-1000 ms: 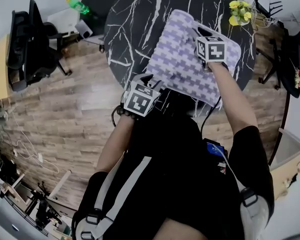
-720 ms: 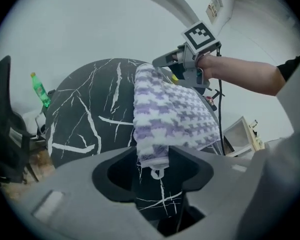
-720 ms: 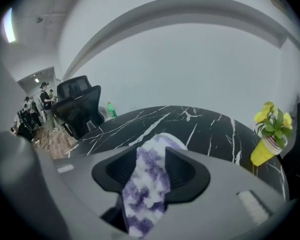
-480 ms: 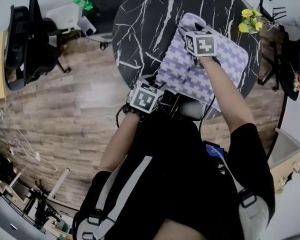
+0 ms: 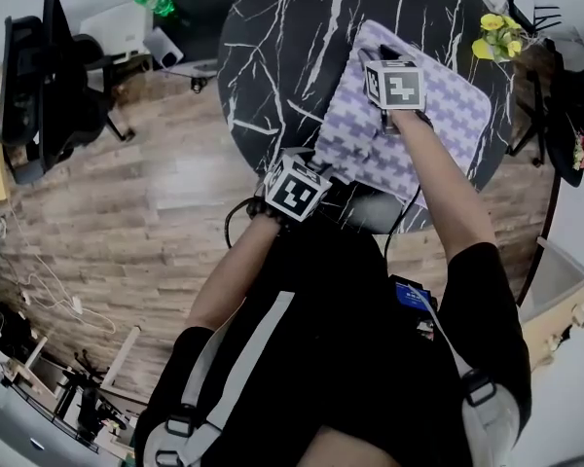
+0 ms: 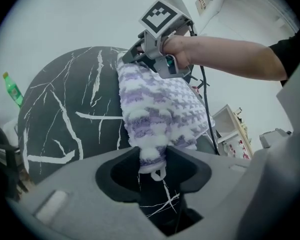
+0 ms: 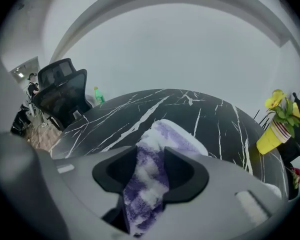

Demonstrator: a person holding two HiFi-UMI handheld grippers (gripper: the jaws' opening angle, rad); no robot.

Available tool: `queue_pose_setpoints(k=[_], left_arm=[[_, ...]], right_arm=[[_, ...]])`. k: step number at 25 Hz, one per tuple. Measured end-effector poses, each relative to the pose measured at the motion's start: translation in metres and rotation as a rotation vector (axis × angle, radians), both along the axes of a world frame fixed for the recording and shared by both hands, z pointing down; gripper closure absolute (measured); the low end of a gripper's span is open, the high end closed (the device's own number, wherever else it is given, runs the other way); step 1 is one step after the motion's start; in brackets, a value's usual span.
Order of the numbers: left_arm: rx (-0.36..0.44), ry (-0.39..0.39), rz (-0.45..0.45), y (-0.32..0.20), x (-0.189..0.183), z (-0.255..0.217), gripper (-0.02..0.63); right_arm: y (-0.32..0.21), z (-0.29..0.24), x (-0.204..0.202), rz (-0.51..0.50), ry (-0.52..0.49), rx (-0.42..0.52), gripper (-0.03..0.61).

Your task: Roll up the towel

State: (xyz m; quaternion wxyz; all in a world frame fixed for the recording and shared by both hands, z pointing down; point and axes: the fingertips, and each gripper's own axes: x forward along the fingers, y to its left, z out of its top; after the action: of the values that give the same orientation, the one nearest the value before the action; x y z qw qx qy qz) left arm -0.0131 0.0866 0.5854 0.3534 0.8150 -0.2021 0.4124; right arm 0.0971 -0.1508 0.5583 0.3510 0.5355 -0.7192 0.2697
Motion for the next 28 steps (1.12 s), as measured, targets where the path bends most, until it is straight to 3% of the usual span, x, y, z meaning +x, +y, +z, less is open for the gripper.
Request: queue_pose_setpoints(k=[5, 11, 22, 28], left_arm=[[0.06, -0.059, 0.013, 0.011, 0.012, -0.009, 0.448], [0.094, -0.08, -0.041, 0.023, 0.034, -0.022, 0.448], [0.118, -0.052, -0.031, 0.053, 0.093, -0.039, 0.448], [0.105, -0.036, -0.009, 0.067, 0.122, -0.033, 0.448]], right_arm=[[0.011, -0.006, 0.01, -0.039, -0.066, 0.026, 0.43], [0.025, -0.011, 0.039, -0.059, -0.107, 0.024, 0.431], [0.051, -0.014, 0.101, -0.016, -0.162, 0.014, 0.458], [0.064, -0.004, 0.135, 0.012, -0.133, -0.007, 0.463]])
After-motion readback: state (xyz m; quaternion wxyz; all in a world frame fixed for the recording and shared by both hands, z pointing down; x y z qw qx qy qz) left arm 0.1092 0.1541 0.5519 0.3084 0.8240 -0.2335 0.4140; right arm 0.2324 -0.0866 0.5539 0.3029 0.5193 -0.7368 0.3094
